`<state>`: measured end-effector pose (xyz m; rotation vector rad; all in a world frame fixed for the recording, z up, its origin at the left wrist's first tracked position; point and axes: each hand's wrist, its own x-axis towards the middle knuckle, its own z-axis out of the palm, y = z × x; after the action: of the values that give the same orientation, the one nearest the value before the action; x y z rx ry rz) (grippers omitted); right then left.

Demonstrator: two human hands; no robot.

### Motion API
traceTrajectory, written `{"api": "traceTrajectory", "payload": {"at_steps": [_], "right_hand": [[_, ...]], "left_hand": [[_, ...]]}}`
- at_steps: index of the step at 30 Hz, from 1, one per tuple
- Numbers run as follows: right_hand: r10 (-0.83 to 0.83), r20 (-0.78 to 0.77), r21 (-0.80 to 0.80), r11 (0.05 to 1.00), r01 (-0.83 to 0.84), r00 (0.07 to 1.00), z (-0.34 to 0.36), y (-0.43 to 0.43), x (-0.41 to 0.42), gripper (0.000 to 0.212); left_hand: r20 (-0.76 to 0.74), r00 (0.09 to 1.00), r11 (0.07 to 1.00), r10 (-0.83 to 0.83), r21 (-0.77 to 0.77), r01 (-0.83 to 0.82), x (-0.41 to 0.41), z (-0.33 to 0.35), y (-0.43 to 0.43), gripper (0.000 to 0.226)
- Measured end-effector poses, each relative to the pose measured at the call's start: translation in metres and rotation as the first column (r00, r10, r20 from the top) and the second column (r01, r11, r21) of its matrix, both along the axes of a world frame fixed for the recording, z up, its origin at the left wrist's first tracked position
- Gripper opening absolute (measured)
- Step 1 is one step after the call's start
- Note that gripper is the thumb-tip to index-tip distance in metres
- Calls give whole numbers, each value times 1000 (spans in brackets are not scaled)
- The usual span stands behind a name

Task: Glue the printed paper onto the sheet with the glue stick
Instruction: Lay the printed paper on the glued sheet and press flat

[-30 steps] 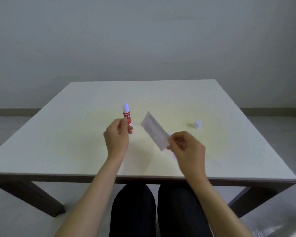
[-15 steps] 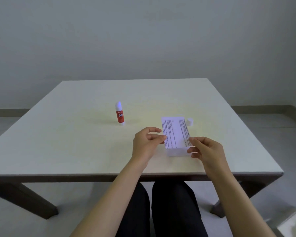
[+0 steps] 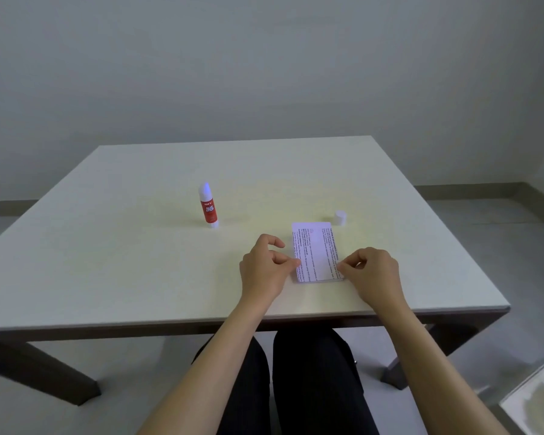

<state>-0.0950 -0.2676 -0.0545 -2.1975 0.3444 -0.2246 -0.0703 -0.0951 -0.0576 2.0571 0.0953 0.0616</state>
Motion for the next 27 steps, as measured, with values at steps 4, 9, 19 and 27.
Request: {"api": "traceTrajectory", "payload": {"at_steps": [4,9,19,27], "right_hand": [[6,15,-19,1000,-5,1000,-2,1,-2,19],[23,41,-97,995,-19,999,-4,3,0,12],[163,62,-400,908,-125,985,-12,11,0,36],[328,-110,-610,723,-324,938,-21,22,1,44]], "left_hand": [[10,1000,1000,-3,8,2,1,-1,0,28],[45,999,999,-6,46,4,0,-4,-1,27],[230,962,918,-145,393,44,5,-11,-4,40],[-85,853,640,-516,624,449,24,-14,29,51]]}}
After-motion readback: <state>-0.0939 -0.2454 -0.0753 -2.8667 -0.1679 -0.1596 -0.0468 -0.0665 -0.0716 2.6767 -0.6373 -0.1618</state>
